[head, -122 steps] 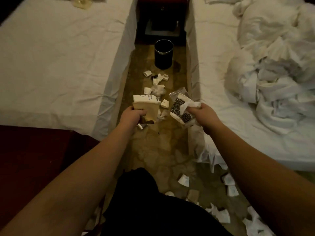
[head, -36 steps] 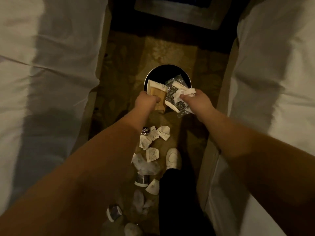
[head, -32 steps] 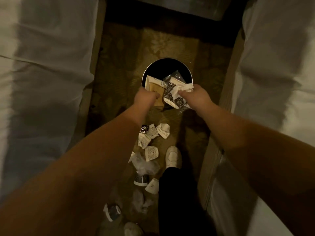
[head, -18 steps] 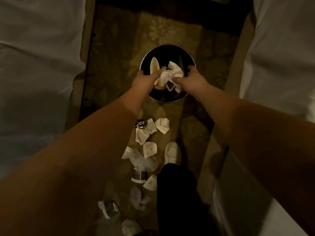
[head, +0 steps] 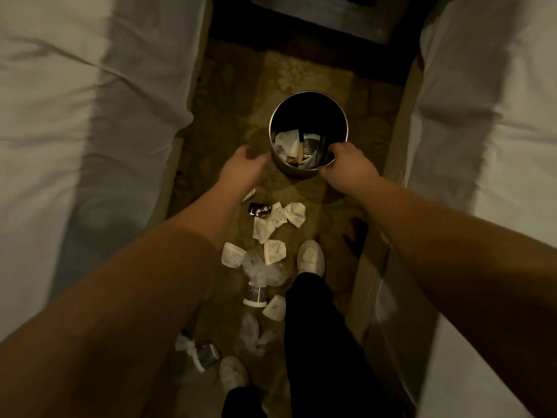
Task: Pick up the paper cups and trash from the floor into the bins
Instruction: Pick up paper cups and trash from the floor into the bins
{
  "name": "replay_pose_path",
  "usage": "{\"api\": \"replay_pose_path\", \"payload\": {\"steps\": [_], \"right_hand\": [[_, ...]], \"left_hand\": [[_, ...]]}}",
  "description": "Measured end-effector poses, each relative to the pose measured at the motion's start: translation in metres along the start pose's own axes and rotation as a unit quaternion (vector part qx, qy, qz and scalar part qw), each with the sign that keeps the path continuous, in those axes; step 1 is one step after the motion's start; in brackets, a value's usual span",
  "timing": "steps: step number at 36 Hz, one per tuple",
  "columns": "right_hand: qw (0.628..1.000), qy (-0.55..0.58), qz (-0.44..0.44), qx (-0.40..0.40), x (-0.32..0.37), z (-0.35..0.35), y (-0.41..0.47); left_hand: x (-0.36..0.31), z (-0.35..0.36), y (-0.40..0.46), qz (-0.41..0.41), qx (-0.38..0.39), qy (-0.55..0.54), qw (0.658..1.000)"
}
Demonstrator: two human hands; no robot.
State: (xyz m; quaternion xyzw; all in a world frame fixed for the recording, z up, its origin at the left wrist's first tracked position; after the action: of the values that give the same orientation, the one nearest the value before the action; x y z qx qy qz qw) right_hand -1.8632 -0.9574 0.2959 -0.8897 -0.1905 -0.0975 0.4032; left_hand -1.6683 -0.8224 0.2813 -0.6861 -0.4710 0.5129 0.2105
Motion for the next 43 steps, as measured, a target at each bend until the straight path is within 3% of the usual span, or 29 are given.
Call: {"api": "replay_pose_path", "payload": {"steps": [6, 13, 26, 43], "right_hand": [[0.997, -0.069, -0.027, -0.023, 0.050, 0.017, -0.095], [0.993, -0.113, -0.024, -0.032, 0.098, 0.085, -0.212], [0.997, -0.080, 0.015, -0.016, 0.132, 0.215, -0.414], [0.993, -0.046, 0.014, 0.110, 0.070, 0.441, -0.552]], "left_hand": [[0.022, -0.037, -0.086, 0.103, 0.014, 0.232, 0.967], [0.109, -0.084, -0.196, 0.166, 0.008, 0.349, 0.922], [0.294, -0.140, -0.346, 0.139, 0.039, 0.305, 0.941], [0.512, -0.050, -0.441, 0.055, 0.117, 0.271, 0.954]]}}
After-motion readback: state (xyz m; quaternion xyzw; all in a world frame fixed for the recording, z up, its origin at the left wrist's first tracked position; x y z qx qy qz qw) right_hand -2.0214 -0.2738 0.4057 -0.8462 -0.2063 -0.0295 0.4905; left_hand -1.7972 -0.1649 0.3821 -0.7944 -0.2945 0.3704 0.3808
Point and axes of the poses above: each hand's wrist, its own y-axis towards the middle knuckle, its own z-axis out of the palm, x = y × z, the point moved 10 cm from there along y, towards the middle knuckle, and after that the axes turned 3 degrees about x, right-handed, at the moved point
